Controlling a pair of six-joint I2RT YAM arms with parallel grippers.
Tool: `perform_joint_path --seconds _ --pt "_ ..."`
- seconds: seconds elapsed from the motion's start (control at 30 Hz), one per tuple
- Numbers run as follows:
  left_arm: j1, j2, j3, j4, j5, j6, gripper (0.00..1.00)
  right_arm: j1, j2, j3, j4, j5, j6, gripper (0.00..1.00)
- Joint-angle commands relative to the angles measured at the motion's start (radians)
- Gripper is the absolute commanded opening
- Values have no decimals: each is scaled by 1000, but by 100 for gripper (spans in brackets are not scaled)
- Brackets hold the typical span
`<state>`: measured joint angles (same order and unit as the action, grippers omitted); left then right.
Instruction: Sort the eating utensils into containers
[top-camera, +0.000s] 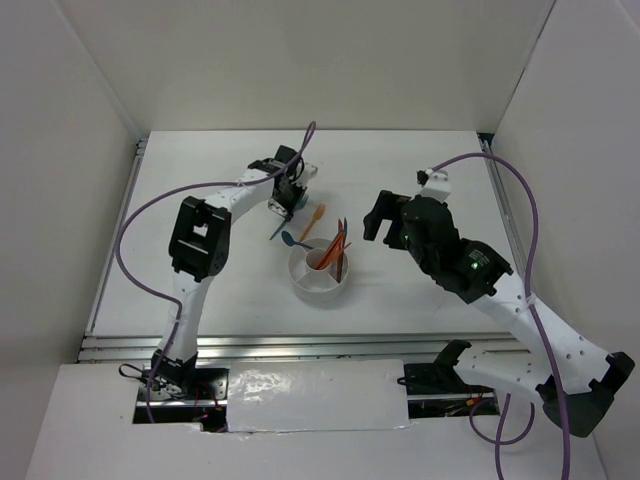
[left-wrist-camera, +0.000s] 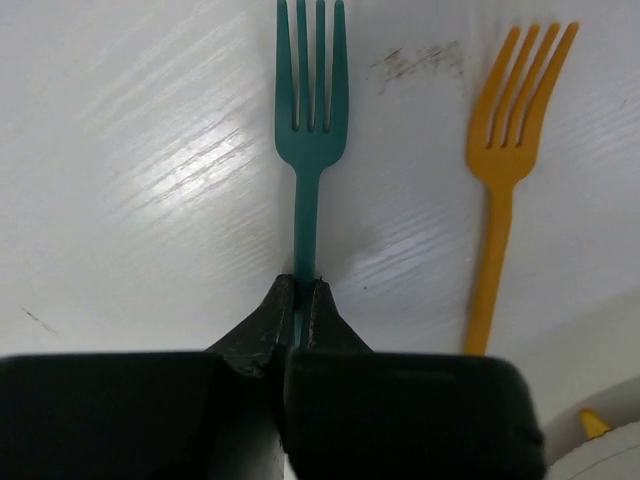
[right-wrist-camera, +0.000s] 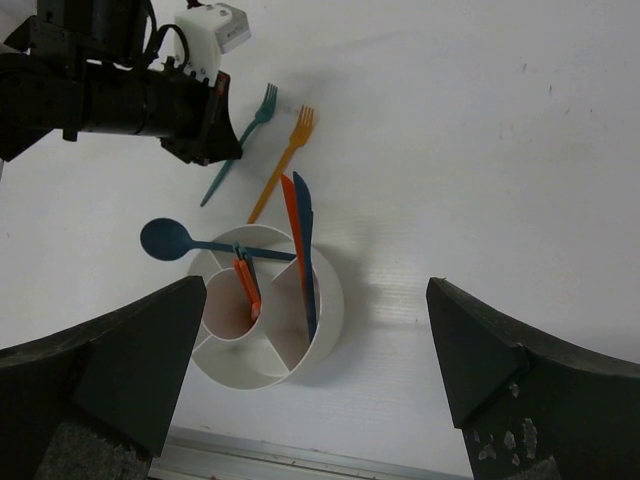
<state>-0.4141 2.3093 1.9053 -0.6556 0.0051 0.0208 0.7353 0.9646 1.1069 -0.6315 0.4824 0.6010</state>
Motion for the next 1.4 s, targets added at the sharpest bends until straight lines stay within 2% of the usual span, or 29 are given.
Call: perform_joint_path --seconds 0.0,0.03,0.13,0.27,0.37,0.47,0.5,0.6,0.67,0.7,0.73,0.77,0.9,1.0,1.17,1.27,1.37 --pt "73 -43 -40 -21 11 -12 0 3 10 48 18 12 -20 100" --pt "89 -57 -49 -15 77 -53 0 3 8 45 26 13 -23 100" --pt "156 -142 -107 31 153 -104 0 3 8 47 30 8 -26 100" --pt "208 -273 -127 62 131 -128 0 1 -12 30 52 2 -32 100" --pt "236 -442 -156 112 150 -145 0 -1 -23 22 52 1 -33 100" --pt "247 -608 -259 253 232 -180 0 -1 -40 8 44 4 -32 100" --pt "247 -654 -332 349 251 -194 0 -1 -47 4 46 1 -32 100" --pt "232 -825 -504 500 323 -235 0 -2 -78 -16 47 5 -27 100" --pt "213 -936 -602 646 370 -268 0 -2 -98 -31 46 13 -27 100" --pt "209 -973 -708 727 392 -295 0 -2 -104 -35 46 12 -27 100" --pt "192 -1026 -759 846 409 -311 0 -4 -115 -39 47 12 -29 100" --pt "186 -1051 -864 913 421 -324 0 -7 -118 -51 47 16 -29 100" --pt "150 -1143 -1088 1169 397 -435 0 -4 -141 -74 46 10 -17 100" --pt "109 -1185 -1207 1339 420 -443 0 -7 -164 -94 38 4 -7 100" --pt "69 -1183 -1282 1410 460 -438 0 -4 -205 -128 26 2 2 100" --pt "51 -1212 -1351 1520 443 -446 0 -4 -216 -122 -2 13 5 100" --pt "35 -1249 -1359 1480 408 -408 0 -4 -231 -124 -7 19 10 100"
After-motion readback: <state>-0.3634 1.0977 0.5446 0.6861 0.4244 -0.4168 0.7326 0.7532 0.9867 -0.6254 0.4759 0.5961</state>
